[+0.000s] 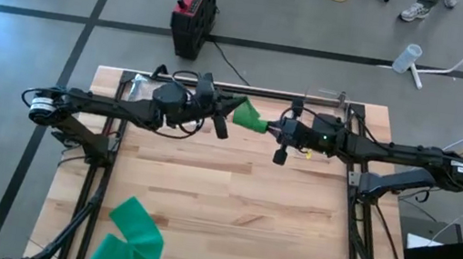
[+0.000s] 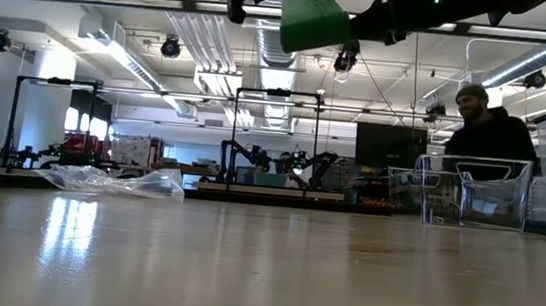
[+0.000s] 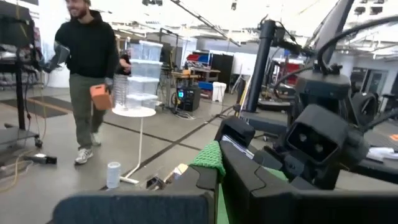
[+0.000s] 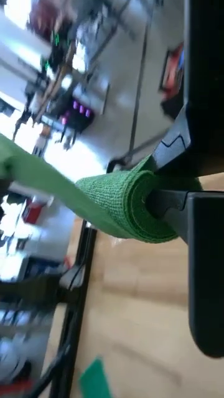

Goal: Roll bandage
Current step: Roll the green bandage

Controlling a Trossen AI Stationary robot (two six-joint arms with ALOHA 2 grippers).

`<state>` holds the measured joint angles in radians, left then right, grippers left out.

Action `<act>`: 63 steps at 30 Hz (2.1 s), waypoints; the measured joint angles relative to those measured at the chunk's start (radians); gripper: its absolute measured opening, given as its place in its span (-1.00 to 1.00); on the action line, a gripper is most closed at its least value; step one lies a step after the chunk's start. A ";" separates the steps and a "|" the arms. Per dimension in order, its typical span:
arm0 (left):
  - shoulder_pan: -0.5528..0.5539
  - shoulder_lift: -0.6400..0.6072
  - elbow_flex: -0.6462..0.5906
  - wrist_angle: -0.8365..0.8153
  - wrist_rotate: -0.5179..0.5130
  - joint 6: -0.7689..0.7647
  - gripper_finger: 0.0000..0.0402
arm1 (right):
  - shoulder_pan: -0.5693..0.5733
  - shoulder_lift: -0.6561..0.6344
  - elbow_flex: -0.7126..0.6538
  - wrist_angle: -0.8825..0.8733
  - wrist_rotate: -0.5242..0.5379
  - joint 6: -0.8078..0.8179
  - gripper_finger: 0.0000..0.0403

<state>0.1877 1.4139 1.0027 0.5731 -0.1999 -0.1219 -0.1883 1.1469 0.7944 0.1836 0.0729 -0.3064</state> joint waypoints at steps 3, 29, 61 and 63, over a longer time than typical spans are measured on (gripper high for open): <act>0.001 0.020 0.000 -0.006 0.000 -0.019 -1.00 | 0.000 0.000 0.000 0.020 -0.059 0.055 -0.95; 0.073 0.100 0.171 -0.348 0.053 -0.151 0.48 | 0.001 0.003 0.000 0.032 -0.074 0.126 -0.95; 0.187 0.288 0.370 -0.342 0.445 -0.253 0.78 | 0.003 0.003 0.003 0.038 -0.077 0.140 -0.95; 0.188 0.298 0.362 -0.355 0.446 -0.276 0.81 | 0.003 0.003 0.003 0.038 -0.077 0.140 -0.95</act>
<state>0.3755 1.7120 1.3645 0.2184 0.2458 -0.3981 -0.1856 1.1503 0.7979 0.2214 -0.0040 -0.1663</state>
